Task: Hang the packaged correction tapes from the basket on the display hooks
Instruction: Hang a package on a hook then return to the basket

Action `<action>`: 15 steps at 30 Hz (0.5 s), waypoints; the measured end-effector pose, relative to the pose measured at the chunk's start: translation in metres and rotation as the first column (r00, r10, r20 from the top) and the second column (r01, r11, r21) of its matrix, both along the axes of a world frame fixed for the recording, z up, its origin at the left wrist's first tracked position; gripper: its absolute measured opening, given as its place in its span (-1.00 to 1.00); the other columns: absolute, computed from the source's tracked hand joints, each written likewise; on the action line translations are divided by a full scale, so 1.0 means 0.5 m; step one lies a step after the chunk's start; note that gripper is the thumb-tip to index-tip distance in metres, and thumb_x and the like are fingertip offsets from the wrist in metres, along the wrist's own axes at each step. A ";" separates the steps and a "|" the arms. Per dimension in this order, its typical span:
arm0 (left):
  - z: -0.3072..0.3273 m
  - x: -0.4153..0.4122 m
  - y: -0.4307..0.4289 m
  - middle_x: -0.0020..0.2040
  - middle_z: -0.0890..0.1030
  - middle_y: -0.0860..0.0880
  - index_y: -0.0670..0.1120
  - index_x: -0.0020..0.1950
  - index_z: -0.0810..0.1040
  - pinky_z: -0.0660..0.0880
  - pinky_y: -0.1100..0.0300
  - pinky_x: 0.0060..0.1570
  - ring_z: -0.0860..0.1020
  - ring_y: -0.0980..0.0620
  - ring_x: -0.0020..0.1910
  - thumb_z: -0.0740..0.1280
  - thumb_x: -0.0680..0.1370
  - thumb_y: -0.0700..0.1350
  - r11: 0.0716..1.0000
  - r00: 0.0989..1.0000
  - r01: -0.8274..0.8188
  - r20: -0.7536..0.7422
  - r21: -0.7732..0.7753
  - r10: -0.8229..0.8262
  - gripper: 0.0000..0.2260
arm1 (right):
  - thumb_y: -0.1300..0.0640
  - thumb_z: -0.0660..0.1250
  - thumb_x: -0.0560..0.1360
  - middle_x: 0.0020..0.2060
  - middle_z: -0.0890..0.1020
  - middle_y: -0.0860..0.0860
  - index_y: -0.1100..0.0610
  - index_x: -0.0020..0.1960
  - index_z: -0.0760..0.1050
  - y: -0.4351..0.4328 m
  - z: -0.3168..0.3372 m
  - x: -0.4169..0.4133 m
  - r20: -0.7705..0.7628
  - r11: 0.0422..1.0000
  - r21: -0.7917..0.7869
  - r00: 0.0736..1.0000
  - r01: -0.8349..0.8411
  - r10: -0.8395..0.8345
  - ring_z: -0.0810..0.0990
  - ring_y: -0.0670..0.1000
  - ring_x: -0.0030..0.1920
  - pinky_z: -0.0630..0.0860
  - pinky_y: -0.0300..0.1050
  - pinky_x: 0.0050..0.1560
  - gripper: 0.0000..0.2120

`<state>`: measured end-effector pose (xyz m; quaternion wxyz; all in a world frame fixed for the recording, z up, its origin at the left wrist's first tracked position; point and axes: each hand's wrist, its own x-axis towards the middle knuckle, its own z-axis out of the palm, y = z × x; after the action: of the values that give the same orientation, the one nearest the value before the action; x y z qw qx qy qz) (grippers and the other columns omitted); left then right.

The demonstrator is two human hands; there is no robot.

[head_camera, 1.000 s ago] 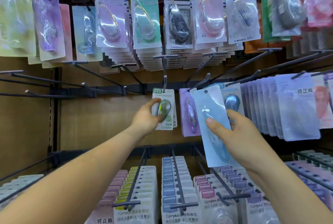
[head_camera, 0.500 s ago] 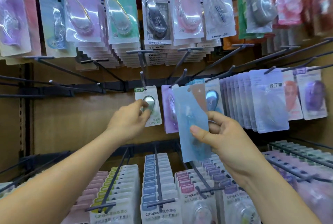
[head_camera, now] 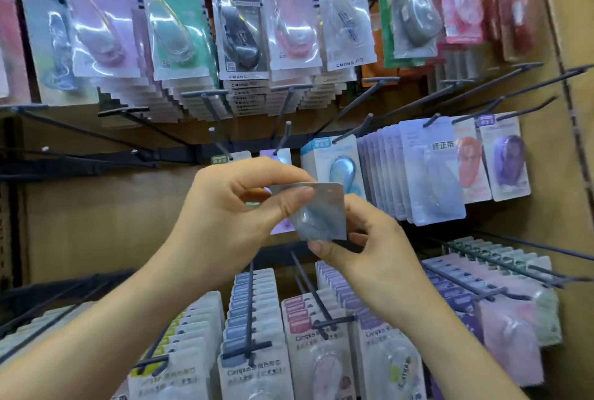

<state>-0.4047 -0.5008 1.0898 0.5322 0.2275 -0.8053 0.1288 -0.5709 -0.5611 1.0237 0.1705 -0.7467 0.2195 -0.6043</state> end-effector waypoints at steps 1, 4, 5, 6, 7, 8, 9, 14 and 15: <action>0.001 -0.009 0.003 -0.16 0.69 0.12 0.03 -0.07 0.67 0.53 0.34 -0.18 0.64 0.14 -0.18 0.44 0.48 -0.17 1.000 1.000 0.010 -0.025 -0.024 -0.010 -0.90 | 0.13 0.47 0.49 -0.01 0.67 -0.12 -0.11 0.12 0.54 -0.001 -0.003 -0.011 -0.040 0.998 -0.014 0.998 0.054 -0.055 0.61 -0.08 0.07 0.57 0.07 0.11 -0.74; 0.007 -0.033 0.008 -0.20 0.68 0.16 0.00 -0.09 0.65 0.51 0.38 -0.24 0.60 0.22 -0.25 0.43 0.46 -0.22 0.997 0.988 0.069 -0.136 -0.046 -0.074 -0.87 | 0.09 0.43 0.49 -0.06 0.65 -0.14 -0.14 0.13 0.48 -0.005 -0.008 -0.048 -0.120 0.974 -0.079 0.968 0.213 -0.222 0.61 -0.04 -0.03 0.58 0.09 0.02 -0.73; 0.009 -0.040 0.007 -0.22 0.68 0.16 0.00 -0.12 0.65 0.53 0.33 -0.25 0.59 0.21 -0.28 0.42 0.45 -0.22 0.995 0.980 0.090 -0.177 -0.035 -0.095 -0.88 | 0.08 0.43 0.50 -0.08 0.65 -0.15 -0.15 0.14 0.46 -0.004 -0.009 -0.063 -0.129 0.958 -0.105 0.951 0.268 -0.280 0.60 -0.04 -0.08 0.58 0.08 -0.02 -0.72; 0.012 -0.047 0.004 -0.22 0.68 0.14 0.00 -0.14 0.66 0.57 0.25 -0.24 0.61 0.17 -0.28 0.41 0.45 -0.22 0.995 0.973 0.094 -0.207 -0.024 -0.097 -0.88 | 0.08 0.43 0.50 -0.09 0.64 -0.17 -0.17 0.14 0.45 -0.002 -0.009 -0.079 -0.122 0.938 -0.134 0.934 0.319 -0.335 0.60 -0.05 -0.11 0.57 0.06 -0.04 -0.71; 0.014 -0.054 0.000 -0.21 0.68 0.10 0.00 -0.14 0.65 0.61 0.17 -0.20 0.62 0.11 -0.27 0.41 0.45 -0.22 0.996 0.971 0.084 -0.224 -0.010 -0.084 -0.88 | 0.07 0.44 0.50 -0.10 0.64 -0.19 -0.17 0.14 0.46 0.000 -0.011 -0.095 -0.097 0.917 -0.167 0.919 0.363 -0.381 0.59 -0.08 -0.13 0.57 0.02 -0.05 -0.71; 0.016 -0.059 -0.006 -0.20 0.68 0.06 -0.01 -0.12 0.64 0.62 0.11 -0.16 0.64 0.07 -0.25 0.40 0.46 -0.22 0.998 0.970 0.062 -0.234 0.000 -0.060 -0.88 | 0.08 0.46 0.49 -0.11 0.63 -0.21 -0.16 0.13 0.47 0.002 -0.012 -0.111 -0.057 0.895 -0.205 0.908 0.397 -0.415 0.57 -0.15 -0.15 0.56 -0.08 -0.05 -0.71; 0.018 -0.063 -0.014 -0.19 0.67 0.05 -0.01 -0.11 0.62 0.62 0.06 -0.12 0.64 0.05 -0.23 0.39 0.48 -0.23 0.999 0.971 0.034 -0.238 0.008 -0.031 -0.88 | 0.09 0.48 0.47 -0.14 0.60 -0.23 -0.14 0.10 0.50 0.006 -0.014 -0.127 -0.005 0.878 -0.241 0.904 0.415 -0.428 0.54 -0.21 -0.16 0.52 -0.23 -0.07 -0.72; 0.012 -0.073 -0.046 -0.20 0.64 0.12 0.07 -0.14 0.57 0.56 0.02 -0.09 0.59 0.08 -0.21 0.36 0.53 -0.32 0.990 0.972 -0.132 -0.191 0.046 0.139 -0.74 | 0.24 0.56 0.38 -0.15 0.56 -0.20 -0.06 -0.06 0.50 0.016 -0.031 -0.187 0.221 0.899 -0.272 0.932 0.343 -0.288 0.55 -0.20 -0.07 0.48 -0.42 -0.18 -0.69; 0.005 -0.071 -0.047 -0.19 0.65 0.08 0.07 -0.14 0.57 0.57 0.00 -0.11 0.59 0.04 -0.20 0.34 0.54 -0.32 0.988 0.971 -0.137 -0.188 0.066 0.147 -0.74 | 0.24 0.56 0.38 -0.15 0.54 -0.18 -0.06 -0.09 0.49 0.016 -0.032 -0.190 0.219 0.910 -0.273 0.942 0.311 -0.256 0.57 -0.14 -0.07 0.55 -0.28 -0.16 -0.68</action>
<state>-0.4403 -0.5243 1.0924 0.5908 0.3097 -0.7348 0.1227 -0.6661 -0.5534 1.0076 -0.0171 -0.6670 0.2143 -0.7134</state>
